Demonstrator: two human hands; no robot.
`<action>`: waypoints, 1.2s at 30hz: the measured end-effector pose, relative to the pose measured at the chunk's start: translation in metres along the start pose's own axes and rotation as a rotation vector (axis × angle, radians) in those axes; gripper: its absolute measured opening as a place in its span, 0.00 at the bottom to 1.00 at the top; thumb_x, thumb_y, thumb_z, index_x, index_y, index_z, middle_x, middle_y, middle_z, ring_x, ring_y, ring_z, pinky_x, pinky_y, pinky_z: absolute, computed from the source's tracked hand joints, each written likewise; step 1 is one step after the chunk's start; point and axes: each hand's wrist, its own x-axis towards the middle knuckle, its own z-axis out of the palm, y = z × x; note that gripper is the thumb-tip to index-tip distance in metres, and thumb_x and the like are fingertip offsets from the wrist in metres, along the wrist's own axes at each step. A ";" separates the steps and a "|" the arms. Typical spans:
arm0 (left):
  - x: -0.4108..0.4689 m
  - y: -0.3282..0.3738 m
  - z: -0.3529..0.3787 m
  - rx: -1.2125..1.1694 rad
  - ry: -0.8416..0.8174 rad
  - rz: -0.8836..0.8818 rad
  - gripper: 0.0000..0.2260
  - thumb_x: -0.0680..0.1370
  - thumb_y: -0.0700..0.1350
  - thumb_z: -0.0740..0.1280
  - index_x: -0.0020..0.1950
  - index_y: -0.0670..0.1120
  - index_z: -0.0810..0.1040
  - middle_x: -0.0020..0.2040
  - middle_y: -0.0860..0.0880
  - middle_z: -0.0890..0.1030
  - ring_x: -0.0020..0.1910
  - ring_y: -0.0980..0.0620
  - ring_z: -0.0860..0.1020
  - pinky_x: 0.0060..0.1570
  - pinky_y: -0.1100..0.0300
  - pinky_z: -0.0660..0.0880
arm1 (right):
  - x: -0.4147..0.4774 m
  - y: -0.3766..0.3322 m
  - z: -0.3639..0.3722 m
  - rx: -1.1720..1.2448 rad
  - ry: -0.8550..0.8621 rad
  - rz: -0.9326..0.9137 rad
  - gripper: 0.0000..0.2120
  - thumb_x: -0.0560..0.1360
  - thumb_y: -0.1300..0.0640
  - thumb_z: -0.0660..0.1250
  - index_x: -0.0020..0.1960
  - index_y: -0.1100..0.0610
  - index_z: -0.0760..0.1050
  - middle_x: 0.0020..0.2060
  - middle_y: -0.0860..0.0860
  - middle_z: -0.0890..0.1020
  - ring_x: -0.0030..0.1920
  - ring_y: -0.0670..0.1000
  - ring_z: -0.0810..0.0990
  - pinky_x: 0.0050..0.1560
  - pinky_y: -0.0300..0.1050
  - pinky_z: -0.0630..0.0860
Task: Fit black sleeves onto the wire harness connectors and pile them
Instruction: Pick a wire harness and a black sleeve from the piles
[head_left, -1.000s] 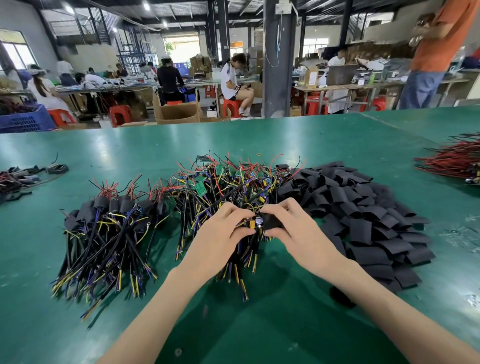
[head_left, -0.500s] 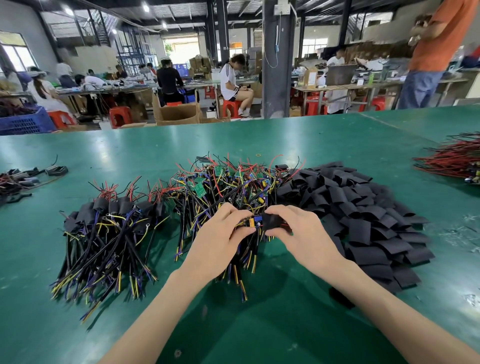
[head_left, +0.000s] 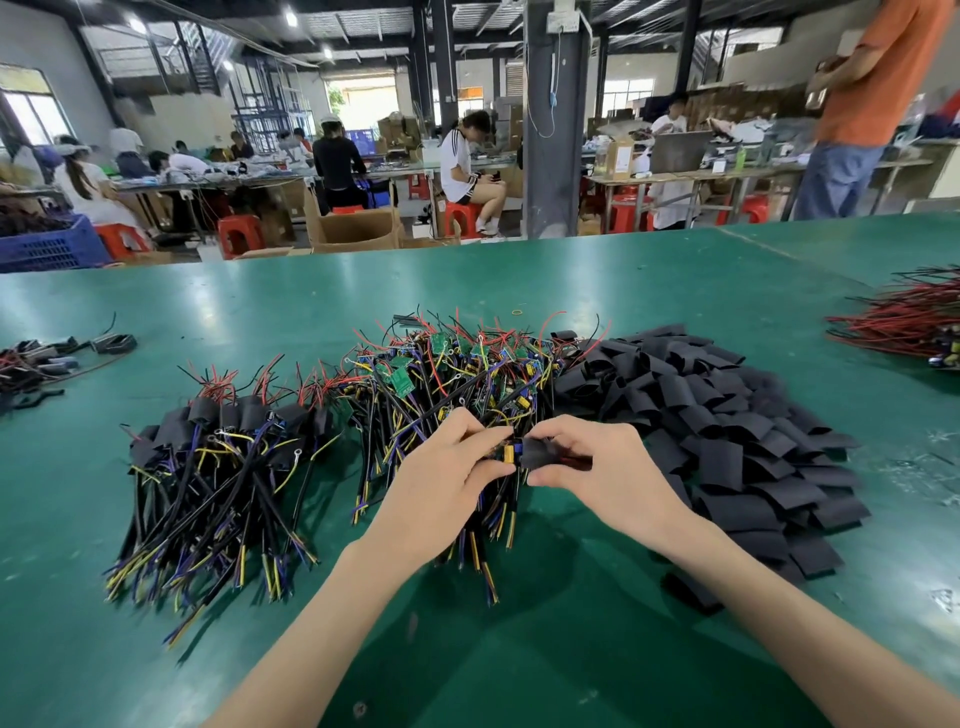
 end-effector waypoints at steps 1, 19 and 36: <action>-0.001 0.001 0.000 0.001 -0.007 -0.003 0.16 0.75 0.42 0.70 0.63 0.43 0.78 0.45 0.55 0.67 0.40 0.57 0.68 0.42 0.64 0.67 | -0.001 -0.001 0.001 -0.087 0.019 -0.046 0.14 0.65 0.60 0.76 0.50 0.54 0.80 0.38 0.51 0.82 0.40 0.52 0.78 0.47 0.46 0.74; 0.002 0.004 -0.007 -0.166 0.083 -0.161 0.03 0.73 0.39 0.72 0.44 0.47 0.82 0.39 0.56 0.80 0.40 0.62 0.76 0.43 0.75 0.67 | -0.003 0.000 0.007 -0.243 0.126 -0.139 0.14 0.69 0.55 0.74 0.53 0.55 0.78 0.40 0.44 0.79 0.39 0.48 0.75 0.44 0.41 0.71; -0.002 0.003 0.000 -0.135 0.113 -0.079 0.01 0.72 0.40 0.73 0.41 0.45 0.83 0.36 0.55 0.78 0.36 0.63 0.73 0.40 0.71 0.67 | -0.005 0.000 0.005 -0.332 0.003 -0.188 0.17 0.72 0.53 0.71 0.59 0.55 0.76 0.47 0.50 0.81 0.47 0.53 0.77 0.50 0.47 0.72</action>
